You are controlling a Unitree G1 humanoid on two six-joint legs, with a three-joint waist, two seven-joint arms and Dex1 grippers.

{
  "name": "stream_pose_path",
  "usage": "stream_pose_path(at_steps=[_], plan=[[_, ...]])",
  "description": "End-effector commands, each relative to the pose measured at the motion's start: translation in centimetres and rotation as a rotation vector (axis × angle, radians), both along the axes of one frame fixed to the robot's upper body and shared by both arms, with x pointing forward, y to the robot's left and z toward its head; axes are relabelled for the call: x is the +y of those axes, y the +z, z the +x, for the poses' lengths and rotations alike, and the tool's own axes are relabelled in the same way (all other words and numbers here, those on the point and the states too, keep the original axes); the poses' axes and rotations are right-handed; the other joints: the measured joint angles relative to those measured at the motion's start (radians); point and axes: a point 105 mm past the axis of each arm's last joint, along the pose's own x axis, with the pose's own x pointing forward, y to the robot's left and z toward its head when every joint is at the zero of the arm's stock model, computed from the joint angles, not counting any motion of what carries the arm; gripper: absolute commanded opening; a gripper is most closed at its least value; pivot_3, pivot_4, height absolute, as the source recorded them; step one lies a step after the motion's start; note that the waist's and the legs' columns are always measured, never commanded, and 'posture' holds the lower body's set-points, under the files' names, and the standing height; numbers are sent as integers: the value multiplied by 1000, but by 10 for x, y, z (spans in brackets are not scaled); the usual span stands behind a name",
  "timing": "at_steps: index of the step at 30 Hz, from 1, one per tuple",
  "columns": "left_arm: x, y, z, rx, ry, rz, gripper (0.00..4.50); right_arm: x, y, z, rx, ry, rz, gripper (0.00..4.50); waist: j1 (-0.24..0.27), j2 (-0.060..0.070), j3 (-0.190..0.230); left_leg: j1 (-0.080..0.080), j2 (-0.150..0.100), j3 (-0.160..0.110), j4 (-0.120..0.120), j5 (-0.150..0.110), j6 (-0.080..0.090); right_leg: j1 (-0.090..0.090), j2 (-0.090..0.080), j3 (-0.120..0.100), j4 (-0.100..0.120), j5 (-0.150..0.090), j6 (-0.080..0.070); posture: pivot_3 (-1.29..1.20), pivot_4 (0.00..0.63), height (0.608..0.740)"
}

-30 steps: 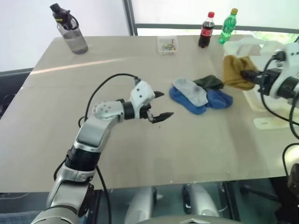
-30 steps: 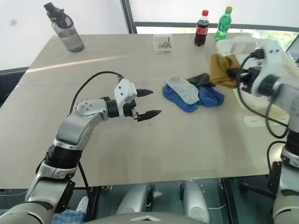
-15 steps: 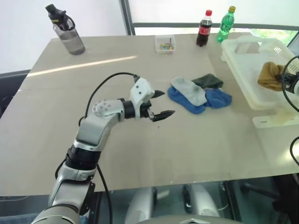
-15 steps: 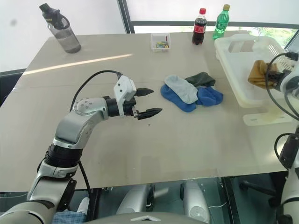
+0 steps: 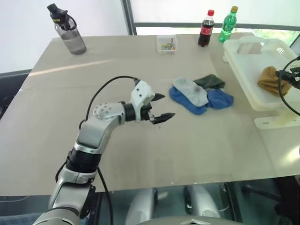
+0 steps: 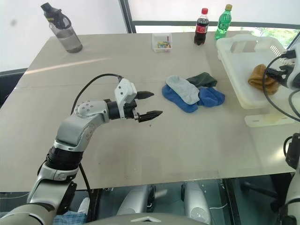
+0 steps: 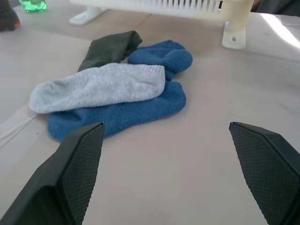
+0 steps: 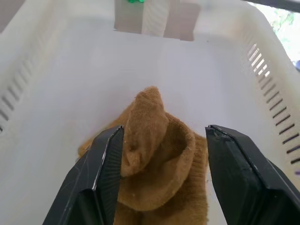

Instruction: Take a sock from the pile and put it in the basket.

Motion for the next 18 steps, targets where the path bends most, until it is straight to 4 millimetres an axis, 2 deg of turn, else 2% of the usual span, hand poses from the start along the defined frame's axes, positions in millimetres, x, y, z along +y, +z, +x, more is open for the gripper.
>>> stream_pose_path(at_steps=[1,4,6,9,11,13,15,18], plan=[[-1,14,-9,-55,-15,-18,4500,40,34,-11,-118,226,-46,2809,-1,0,0,0,0,0,0,0,0,0,0,0,1,0,0,0,150,740],[3,10,-18,-47,-28,-35,4500,87,28,-35,-144,451,-35,2809,-1,0,0,1,1,0,0,0,0,0,0,0,2,0,0,0,150,740],[11,3,-24,-23,-14,-33,4500,124,18,-59,-155,601,57,2809,0,0,0,1,3,-2,1,0,0,0,0,-1,2,0,0,0,150,740],[20,-4,-35,9,-6,-27,4500,148,0,-82,-137,669,141,2809,3,1,0,1,4,-8,1,0,0,0,0,-1,4,0,0,0,150,740],[31,-8,-47,37,15,-46,4500,162,-21,-103,-74,722,195,2809,8,1,1,0,2,-8,3,0,0,0,-2,-1,6,0,0,0,150,740],[39,-11,-55,57,39,-56,4500,168,-33,-120,-30,756,228,2809,10,1,0,2,2,-10,3,0,0,2,-3,-3,5,0,0,0,150,740],[48,-13,-62,43,72,-48,4500,166,-43,-132,37,761,222,2809,10,1,1,2,2,-9,4,0,0,3,-3,-3,5,0,0,0,150,740],[81,-22,-82,64,173,-19,4500,143,-53,-154,135,744,219,2809,8,1,0,3,2,-9,7,0,1,4,-3,-2,6,0,0,0,150,740]])
